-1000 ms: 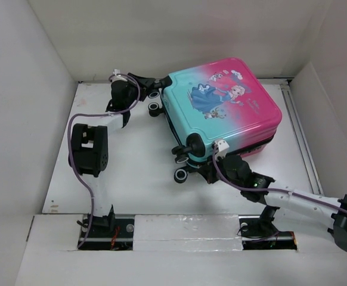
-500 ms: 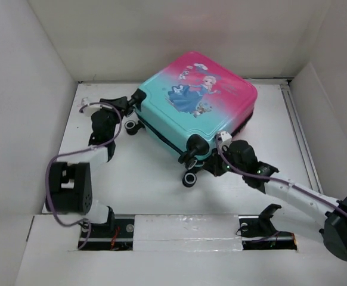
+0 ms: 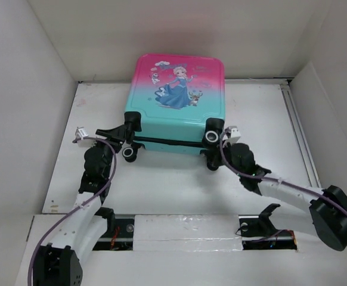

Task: Pack the luggage

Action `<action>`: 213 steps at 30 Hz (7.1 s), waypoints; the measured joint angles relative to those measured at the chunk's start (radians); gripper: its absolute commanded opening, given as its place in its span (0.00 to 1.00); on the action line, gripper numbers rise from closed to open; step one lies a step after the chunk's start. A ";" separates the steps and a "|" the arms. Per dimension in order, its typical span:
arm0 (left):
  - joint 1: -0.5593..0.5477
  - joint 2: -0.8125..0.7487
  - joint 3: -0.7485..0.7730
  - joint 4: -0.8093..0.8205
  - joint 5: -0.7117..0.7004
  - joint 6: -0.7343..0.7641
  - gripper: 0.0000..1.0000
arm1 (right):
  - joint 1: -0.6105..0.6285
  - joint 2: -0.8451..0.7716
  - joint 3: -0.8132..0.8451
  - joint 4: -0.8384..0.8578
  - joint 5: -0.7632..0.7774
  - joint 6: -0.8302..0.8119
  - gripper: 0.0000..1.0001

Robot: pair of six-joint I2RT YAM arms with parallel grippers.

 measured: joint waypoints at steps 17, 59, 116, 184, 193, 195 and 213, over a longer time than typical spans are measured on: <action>-0.166 0.118 0.053 0.035 -0.189 0.034 0.00 | 0.471 0.358 0.198 0.179 0.866 -0.001 0.00; -0.697 0.452 0.217 0.243 -0.267 0.055 0.00 | 0.438 0.705 0.174 0.935 0.527 0.242 0.00; -0.427 0.246 0.051 -0.060 -0.173 0.302 0.59 | 0.386 0.656 0.996 -0.458 0.503 -0.172 1.00; -0.586 0.730 0.319 0.143 -0.055 0.581 0.32 | 0.290 0.229 0.541 -0.483 0.378 -0.151 0.00; -0.586 0.750 0.319 0.188 -0.001 0.584 0.12 | 0.286 0.222 0.525 -0.463 0.368 -0.151 0.00; -0.586 0.756 0.319 0.198 0.004 0.584 0.23 | 0.282 0.216 0.520 -0.463 0.365 -0.151 0.00; -0.614 0.769 0.336 0.175 -0.017 0.598 0.00 | 0.252 0.099 0.395 -0.401 0.330 -0.151 0.00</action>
